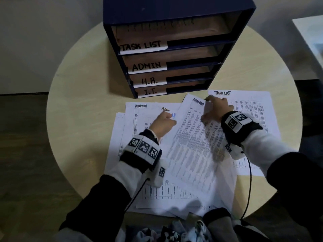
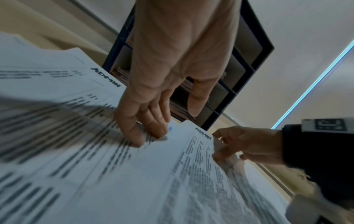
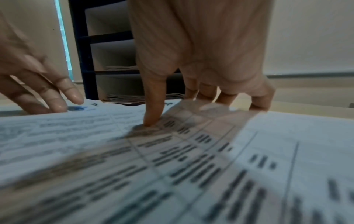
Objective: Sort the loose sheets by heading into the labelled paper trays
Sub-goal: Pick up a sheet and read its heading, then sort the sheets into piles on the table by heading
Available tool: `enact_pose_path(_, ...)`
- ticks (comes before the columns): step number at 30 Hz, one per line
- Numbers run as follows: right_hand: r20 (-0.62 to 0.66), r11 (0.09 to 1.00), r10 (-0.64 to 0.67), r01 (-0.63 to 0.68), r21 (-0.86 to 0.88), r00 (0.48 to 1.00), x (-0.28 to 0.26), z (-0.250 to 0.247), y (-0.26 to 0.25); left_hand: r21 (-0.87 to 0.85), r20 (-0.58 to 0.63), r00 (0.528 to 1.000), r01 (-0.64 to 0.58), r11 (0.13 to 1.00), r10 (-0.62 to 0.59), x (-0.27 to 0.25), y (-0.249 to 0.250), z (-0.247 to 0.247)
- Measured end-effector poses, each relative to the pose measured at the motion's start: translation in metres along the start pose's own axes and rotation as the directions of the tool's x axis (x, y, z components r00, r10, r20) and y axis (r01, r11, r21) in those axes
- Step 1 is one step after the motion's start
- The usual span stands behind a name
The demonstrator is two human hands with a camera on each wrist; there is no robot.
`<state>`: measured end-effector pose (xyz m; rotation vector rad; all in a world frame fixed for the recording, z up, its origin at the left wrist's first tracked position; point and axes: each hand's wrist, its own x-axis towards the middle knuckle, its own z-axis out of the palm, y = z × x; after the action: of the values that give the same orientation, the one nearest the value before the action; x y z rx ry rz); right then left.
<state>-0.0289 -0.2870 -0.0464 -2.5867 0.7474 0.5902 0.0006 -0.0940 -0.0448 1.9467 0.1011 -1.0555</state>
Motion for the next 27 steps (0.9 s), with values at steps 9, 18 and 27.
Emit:
enact_pose_path(9,-0.004,0.906,-0.398,0.393,0.159,0.918,-0.034,0.022,-0.014,-0.019,-0.001,0.990,-0.142,0.990,0.142,-0.006,-0.009,0.005)
enact_pose_path(18,0.096,0.853,-0.516,0.520,-0.032,0.851,-0.067,0.042,-0.019,0.354,-0.122,0.965,-0.176,0.918,0.232,0.007,-0.030,-0.034)
enact_pose_path(27,0.138,0.858,-0.464,0.483,-0.175,0.875,-0.067,0.054,-0.020,0.514,-0.172,0.947,-0.147,0.845,0.270,0.017,-0.036,-0.050)
